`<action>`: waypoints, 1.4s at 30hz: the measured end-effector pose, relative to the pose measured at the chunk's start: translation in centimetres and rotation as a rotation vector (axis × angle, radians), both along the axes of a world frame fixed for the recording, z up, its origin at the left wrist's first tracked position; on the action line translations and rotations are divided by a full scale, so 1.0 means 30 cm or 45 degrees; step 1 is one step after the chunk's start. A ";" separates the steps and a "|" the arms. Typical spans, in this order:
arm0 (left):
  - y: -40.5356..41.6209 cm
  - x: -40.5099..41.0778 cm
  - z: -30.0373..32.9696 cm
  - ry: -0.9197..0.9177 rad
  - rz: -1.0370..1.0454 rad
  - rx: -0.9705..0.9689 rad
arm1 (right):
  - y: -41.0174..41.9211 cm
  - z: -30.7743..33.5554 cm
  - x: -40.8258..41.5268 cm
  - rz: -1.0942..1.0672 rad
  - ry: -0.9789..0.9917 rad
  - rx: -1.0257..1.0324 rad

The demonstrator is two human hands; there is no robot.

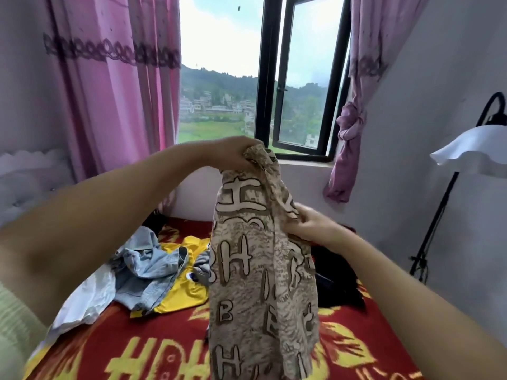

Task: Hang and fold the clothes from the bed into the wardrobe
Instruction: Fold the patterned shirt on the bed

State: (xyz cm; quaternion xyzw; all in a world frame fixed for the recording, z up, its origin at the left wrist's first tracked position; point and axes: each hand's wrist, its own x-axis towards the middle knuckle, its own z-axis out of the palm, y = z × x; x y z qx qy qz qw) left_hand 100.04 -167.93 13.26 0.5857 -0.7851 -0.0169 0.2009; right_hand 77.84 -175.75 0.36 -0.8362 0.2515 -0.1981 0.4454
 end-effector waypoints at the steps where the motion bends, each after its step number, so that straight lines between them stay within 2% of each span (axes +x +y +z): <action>1: 0.003 0.000 0.015 -0.035 0.004 -0.009 | -0.007 -0.069 -0.003 -0.026 0.035 0.041; 5: 0.006 0.006 0.034 -0.138 0.050 -0.004 | -0.062 -0.227 -0.013 -0.259 0.059 -0.107; 8: 0.010 0.027 0.022 -0.191 0.125 -0.006 | -0.089 -0.235 -0.046 -0.267 -0.082 0.052; 12: 0.024 0.068 0.020 -0.159 0.206 -0.027 | -0.081 -0.248 -0.054 -0.347 -0.355 0.033; 15: 0.031 0.085 0.033 -0.127 0.232 -0.054 | -0.052 -0.271 -0.020 -0.304 -0.355 0.044; 17: 0.036 0.085 0.040 -0.118 0.235 -0.035 | -0.050 -0.272 -0.002 -0.348 -0.304 -0.077; 20: 0.039 0.073 0.046 -0.101 0.226 0.008 | -0.058 -0.253 0.009 -0.598 -0.270 -0.300; 22: 0.040 0.061 0.051 -0.088 0.207 0.012 | -0.039 -0.244 0.011 -0.688 -0.297 -0.329; 24: 0.041 0.049 0.059 -0.071 0.187 0.005 | 0.004 -0.237 0.018 -0.650 -0.337 -0.404; 28: 0.032 0.024 0.071 -0.123 0.187 0.006 | 0.131 -0.223 0.081 -0.588 -0.465 -0.735; 30: 0.023 0.003 0.074 -0.178 0.184 -0.007 | 0.164 -0.224 0.133 -0.597 -0.428 -0.827; 31: 0.020 -0.009 0.076 -0.195 0.173 -0.006 | 0.170 -0.223 0.159 -0.582 -0.371 -0.771; 34: 0.014 -0.032 0.079 -0.214 0.159 0.004 | 0.146 -0.220 0.202 -0.579 -0.173 -0.367; 38: 0.027 -0.012 0.074 -0.252 0.209 -0.003 | 0.099 -0.225 0.184 -0.555 0.056 -0.253; 39: 0.032 0.003 0.069 -0.257 0.233 -0.009 | 0.106 -0.231 0.173 -0.502 0.013 -0.154; 42: 0.045 0.069 0.047 -0.199 0.318 -0.075 | 0.165 -0.282 0.131 -0.252 -0.328 0.263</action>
